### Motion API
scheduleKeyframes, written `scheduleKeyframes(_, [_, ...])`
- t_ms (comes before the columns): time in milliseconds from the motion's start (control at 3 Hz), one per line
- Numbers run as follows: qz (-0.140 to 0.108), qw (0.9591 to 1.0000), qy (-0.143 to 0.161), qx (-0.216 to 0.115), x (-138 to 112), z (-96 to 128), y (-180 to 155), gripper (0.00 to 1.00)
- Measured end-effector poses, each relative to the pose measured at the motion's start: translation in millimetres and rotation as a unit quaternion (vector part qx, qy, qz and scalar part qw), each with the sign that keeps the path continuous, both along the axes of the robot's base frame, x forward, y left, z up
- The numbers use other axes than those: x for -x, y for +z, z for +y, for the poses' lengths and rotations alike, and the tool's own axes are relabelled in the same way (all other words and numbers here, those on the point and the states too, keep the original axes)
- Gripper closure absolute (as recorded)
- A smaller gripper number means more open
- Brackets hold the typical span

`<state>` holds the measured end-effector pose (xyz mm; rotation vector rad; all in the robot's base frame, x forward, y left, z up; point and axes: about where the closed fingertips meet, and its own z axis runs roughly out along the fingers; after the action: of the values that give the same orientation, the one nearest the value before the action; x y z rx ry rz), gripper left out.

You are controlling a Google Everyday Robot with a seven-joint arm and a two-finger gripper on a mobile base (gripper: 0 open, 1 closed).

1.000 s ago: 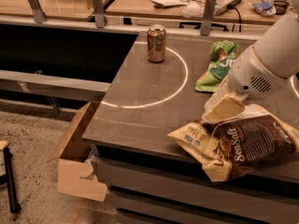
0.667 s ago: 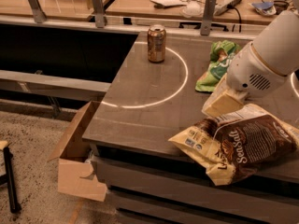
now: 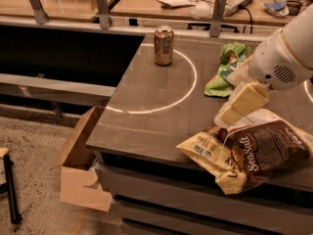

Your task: Pick brown chip bag

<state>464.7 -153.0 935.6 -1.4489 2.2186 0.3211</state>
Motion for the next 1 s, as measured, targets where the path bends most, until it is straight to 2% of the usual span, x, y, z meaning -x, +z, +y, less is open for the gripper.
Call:
scheduleKeyframes(333, [-0.009,0.9994,0.033,-0.003,-1.4,-33.6,2.4,0.01])
scheduleKeyframes(667, [0.004,0.9963,0.086,0.005,4.2,-59.3,3.3,0.0])
scheduleKeyframes(1000, [0.016,0.987,0.158,0.025,3.0,-67.4,6.1,0.0])
